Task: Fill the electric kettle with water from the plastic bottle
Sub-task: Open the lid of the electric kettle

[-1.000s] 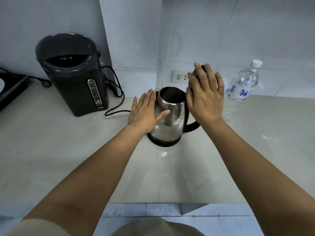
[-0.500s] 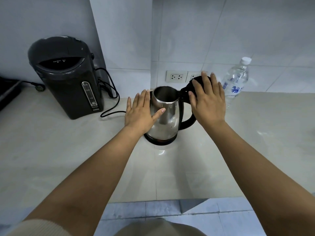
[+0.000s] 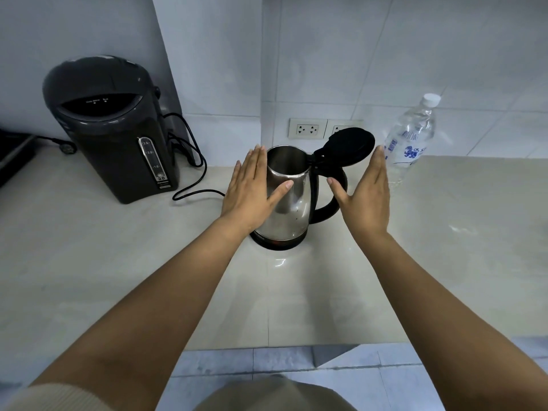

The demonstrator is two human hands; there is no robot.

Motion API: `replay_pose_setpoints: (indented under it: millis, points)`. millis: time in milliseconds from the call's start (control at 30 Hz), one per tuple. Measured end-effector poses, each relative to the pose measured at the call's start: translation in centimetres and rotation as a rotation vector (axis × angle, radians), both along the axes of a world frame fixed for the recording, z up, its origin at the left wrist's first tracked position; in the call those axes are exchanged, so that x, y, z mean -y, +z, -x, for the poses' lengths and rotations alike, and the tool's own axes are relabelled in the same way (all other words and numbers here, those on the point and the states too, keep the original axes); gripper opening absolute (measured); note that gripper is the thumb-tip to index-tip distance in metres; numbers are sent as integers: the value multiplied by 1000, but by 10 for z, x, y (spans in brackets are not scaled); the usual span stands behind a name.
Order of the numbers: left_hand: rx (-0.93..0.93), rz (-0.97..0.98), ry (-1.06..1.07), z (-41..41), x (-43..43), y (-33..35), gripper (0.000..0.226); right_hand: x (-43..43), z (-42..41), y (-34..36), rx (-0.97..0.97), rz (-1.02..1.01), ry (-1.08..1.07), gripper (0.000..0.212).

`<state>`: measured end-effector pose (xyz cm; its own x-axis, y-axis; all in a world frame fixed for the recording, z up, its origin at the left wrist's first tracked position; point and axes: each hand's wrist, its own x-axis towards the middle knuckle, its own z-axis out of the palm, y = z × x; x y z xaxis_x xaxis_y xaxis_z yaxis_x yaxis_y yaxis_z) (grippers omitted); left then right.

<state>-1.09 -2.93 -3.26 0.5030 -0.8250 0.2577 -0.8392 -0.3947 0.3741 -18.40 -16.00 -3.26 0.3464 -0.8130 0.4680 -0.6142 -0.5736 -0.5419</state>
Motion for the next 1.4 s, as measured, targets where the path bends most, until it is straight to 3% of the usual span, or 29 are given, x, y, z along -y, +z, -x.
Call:
replay_pose_setpoints:
  millis: [267,400,933,1400]
  points:
    - [-9,-13,27,-2,1,-7,84,11,-19,-16,-77,-140,106,45]
    - [-1,-36,55,-5,1,-6,84,18,-23,-19,-125,-139,62,33]
    - [-60,88,157,19,-16,6,79,10,-20,-11,-12,-100,102,28]
    - [-72,184,293,52,-138,3,81,-87,-15,-9,0,-146,324,25]
